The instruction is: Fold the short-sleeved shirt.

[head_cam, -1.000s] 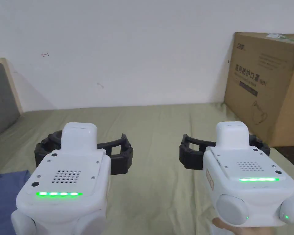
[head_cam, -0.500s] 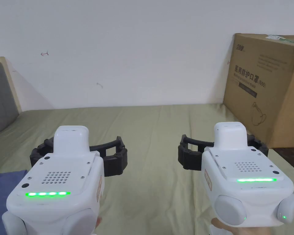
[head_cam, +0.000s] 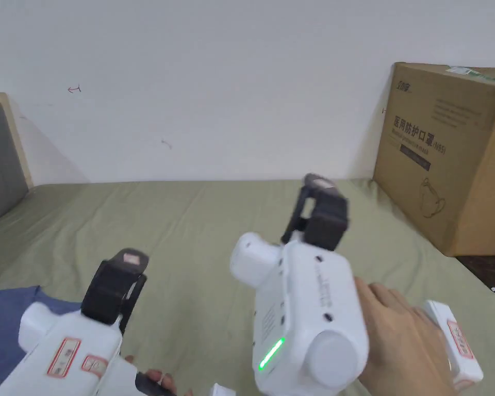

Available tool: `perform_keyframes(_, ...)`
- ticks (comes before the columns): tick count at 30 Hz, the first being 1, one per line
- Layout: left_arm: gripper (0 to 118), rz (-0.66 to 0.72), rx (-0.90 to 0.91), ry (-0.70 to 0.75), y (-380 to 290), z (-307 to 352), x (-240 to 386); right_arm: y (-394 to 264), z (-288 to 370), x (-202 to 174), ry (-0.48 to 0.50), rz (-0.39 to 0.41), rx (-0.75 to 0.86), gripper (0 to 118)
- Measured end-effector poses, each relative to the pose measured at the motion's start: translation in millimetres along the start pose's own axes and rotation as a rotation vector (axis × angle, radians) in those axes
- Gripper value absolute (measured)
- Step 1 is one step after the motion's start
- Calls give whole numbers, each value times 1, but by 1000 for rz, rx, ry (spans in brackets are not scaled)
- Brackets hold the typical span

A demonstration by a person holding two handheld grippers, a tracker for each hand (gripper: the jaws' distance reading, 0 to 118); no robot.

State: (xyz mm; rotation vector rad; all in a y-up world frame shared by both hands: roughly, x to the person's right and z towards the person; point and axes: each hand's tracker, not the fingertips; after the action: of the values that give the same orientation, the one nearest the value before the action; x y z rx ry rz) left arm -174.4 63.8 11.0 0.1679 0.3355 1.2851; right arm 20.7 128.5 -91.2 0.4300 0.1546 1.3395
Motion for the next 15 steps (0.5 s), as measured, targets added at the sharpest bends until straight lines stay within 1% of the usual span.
perform_keyframes(1, 118, 0, 5, 27, -1, 0, -9, 2, 3, -10, 50, 73, 33, 118)
perform_keyframes(2, 118, -9, -8, 64, -1, 1, -14, 0, 7, -17, 123, 86, 49, 118)
perform_keyframes(3, 118, -24, -7, 62, -1, 1, -15, 1, 7, -22, 191, 81, 53, 118)
perform_keyframes(4, 118, -35, -1, 56, -4, 2, -13, 2, 6, -25, 253, 39, 36, 118)
perform_keyframes(5, 118, -79, -3, 62, -2, 2, -8, 1, 2, -25, 300, -28, -9, 118)
perform_keyframes(6, 118, -142, 2, 49, 0, 1, -1, -1, -1, -23, 320, -103, -42, 118)
perform_keyframes(7, 118, -235, 11, 53, 2, -1, 12, -4, -6, -16, 331, -246, -94, 118)
perform_keyframes(9, 118, -491, 17, 72, 0, -5, 43, -14, -18, 9, 394, -581, -197, 118)
perform_keyframes(10, 118, -641, 17, 83, -3, -7, 61, -29, -24, 25, 405, -800, -257, 118)
perform_keyframes(11, 118, -800, 18, 67, -8, -8, 77, -44, -29, 37, 398, -1028, -327, 118)
perform_keyframes(12, 118, -924, 24, 44, -15, -9, 90, -57, -31, 42, 366, -1205, -413, 118)
perform_keyframes(13, 118, -1093, 13, 53, -24, -11, 103, -70, -29, 44, 312, -1360, -478, 118)
perform_keyframes(14, 118, -1257, -17, 69, -34, -12, 112, -79, -20, 41, 205, -1435, -579, 118)
perform_keyframes(15, 118, -1362, -21, 65, -42, -12, 116, -85, -13, 36, 132, -1430, -595, 118)
